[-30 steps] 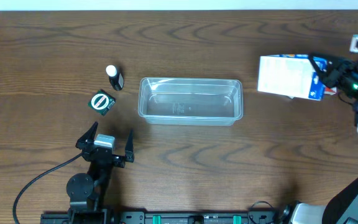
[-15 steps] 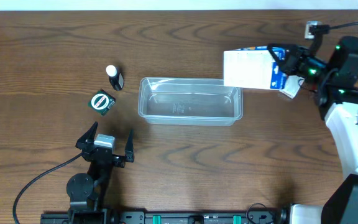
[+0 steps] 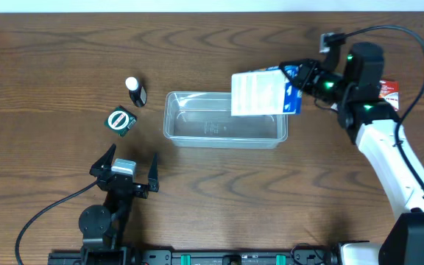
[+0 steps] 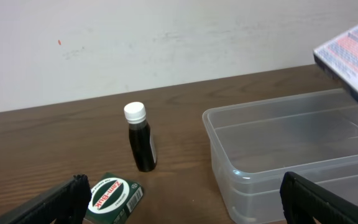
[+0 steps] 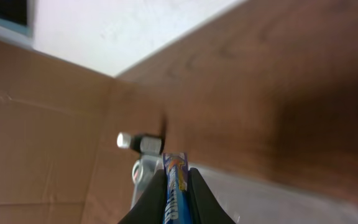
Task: Pack container
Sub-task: 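Carry the blue-and-white box left and lower it into the container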
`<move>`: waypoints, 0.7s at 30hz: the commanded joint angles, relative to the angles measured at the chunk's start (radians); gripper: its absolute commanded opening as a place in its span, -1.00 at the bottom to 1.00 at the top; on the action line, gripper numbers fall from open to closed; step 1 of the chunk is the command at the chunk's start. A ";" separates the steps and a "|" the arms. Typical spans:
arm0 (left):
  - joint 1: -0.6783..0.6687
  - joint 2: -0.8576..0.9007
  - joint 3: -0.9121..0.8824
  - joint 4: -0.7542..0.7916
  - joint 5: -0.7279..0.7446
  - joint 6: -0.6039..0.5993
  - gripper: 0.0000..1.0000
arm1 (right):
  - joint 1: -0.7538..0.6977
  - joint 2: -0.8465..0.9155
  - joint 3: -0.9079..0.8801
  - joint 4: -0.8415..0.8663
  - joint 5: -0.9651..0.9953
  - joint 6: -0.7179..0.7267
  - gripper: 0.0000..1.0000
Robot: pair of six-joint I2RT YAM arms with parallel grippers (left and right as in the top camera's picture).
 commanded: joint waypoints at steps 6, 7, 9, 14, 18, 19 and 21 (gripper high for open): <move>-0.003 -0.007 -0.019 -0.032 0.011 0.005 0.96 | 0.069 -0.011 0.004 -0.055 0.100 0.045 -0.82; -0.003 -0.007 -0.019 -0.032 0.011 0.005 0.96 | 0.074 -0.007 0.004 -0.056 0.111 0.046 -0.81; -0.003 -0.007 -0.019 -0.032 0.011 0.006 0.96 | 0.083 0.002 0.004 -0.056 0.125 0.050 -0.82; -0.003 -0.007 -0.019 -0.032 0.010 0.005 0.96 | 0.104 0.036 0.004 -0.057 0.130 0.061 -0.85; -0.003 -0.007 -0.019 -0.032 0.011 0.005 0.96 | 0.119 0.063 0.004 -0.058 0.144 0.068 -0.86; -0.003 -0.007 -0.019 -0.032 0.011 0.005 0.96 | 0.121 0.069 0.004 -0.057 0.144 0.068 -0.84; -0.003 -0.007 -0.019 -0.032 0.011 0.005 0.96 | 0.124 0.081 0.004 -0.058 0.143 0.068 -0.81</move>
